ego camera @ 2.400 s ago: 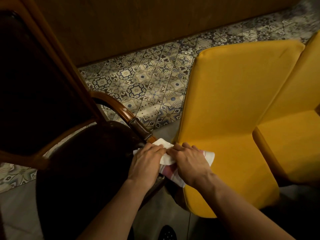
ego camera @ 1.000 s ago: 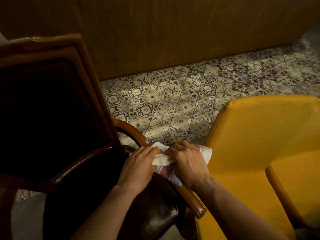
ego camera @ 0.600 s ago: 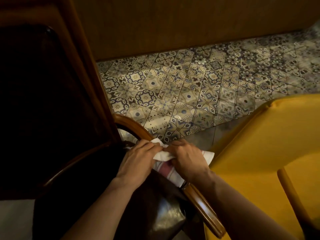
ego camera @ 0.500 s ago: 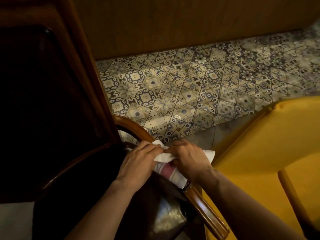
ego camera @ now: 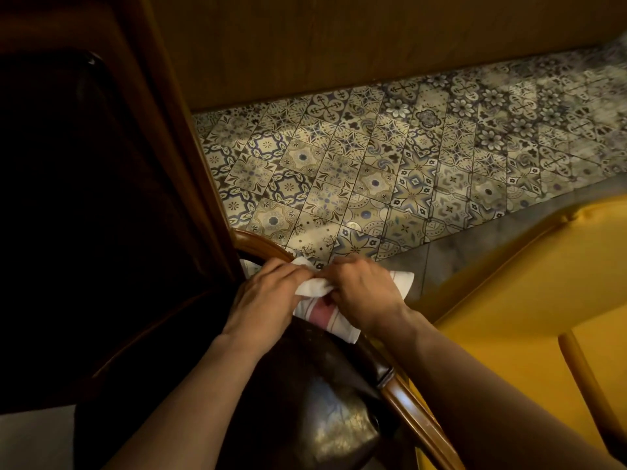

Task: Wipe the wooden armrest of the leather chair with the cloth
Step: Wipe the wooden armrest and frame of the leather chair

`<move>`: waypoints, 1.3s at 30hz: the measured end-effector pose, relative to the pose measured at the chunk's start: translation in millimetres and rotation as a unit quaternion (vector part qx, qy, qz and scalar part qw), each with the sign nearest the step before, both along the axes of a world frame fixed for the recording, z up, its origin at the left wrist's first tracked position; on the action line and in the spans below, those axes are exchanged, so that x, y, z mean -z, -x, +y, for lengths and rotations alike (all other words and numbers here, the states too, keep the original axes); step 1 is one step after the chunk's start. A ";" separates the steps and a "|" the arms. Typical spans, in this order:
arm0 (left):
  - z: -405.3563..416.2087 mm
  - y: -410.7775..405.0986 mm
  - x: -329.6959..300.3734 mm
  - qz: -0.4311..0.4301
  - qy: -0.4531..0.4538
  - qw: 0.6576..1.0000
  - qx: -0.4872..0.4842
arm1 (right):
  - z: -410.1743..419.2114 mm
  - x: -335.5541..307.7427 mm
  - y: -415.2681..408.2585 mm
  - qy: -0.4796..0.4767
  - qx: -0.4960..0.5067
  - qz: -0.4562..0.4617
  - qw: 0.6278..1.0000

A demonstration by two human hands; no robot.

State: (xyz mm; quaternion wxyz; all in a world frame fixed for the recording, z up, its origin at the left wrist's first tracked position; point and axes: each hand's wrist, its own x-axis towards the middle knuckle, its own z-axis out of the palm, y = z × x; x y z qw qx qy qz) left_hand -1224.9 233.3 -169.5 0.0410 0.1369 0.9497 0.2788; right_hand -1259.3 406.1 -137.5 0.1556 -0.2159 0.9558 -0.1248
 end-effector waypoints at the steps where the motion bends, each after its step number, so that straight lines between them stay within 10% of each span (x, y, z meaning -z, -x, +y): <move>1: -3.9 4.1 0.6 0.001 0.002 1.000 -0.006 | -5.0 0.9 3.6 -0.001 0.005 0.001 1.000; 39: 45.0 -27.5 -6.6 -0.019 0.054 0.998 -0.036 | 36.0 9.6 -37.3 -0.025 0.013 0.010 1.000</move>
